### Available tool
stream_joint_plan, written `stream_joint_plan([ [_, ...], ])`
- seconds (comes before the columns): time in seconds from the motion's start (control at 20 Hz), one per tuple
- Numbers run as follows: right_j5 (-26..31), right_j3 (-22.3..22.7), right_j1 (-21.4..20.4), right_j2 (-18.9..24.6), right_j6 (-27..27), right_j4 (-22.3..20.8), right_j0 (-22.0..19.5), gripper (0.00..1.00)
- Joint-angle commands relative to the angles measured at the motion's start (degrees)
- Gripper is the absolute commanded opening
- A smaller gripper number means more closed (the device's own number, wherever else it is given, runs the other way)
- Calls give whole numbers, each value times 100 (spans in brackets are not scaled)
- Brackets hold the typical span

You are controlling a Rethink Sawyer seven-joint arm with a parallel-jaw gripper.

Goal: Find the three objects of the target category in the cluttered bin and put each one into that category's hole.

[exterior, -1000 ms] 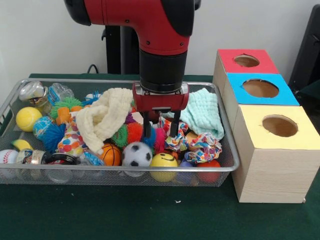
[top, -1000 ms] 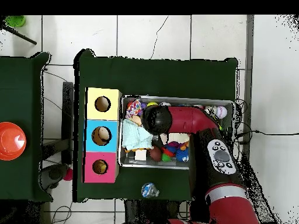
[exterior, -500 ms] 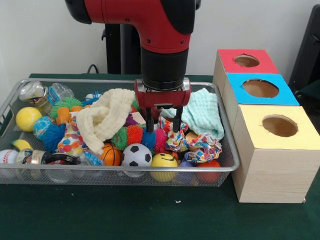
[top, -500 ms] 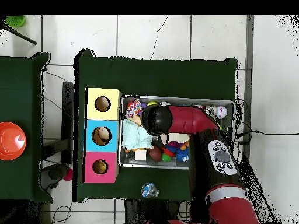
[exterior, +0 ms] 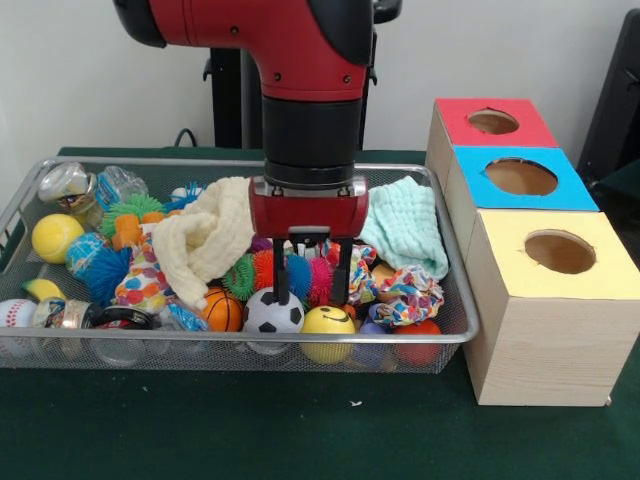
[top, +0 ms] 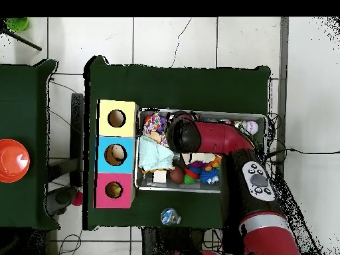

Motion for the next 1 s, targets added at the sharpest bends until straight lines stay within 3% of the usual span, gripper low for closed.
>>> stream_joint_plan([
  [0.05,-523,411,151,381,887,52,-119,100],
  [0.15,-452,420,152,355,903,143,-92,100],
  [0.3,431,480,210,379,840,492,-85,100],
  [0.4,619,526,220,410,874,650,-104,100],
  [0.85,906,643,206,496,719,974,-143,100],
  [1.0,384,658,251,572,621,821,-197,100],
])
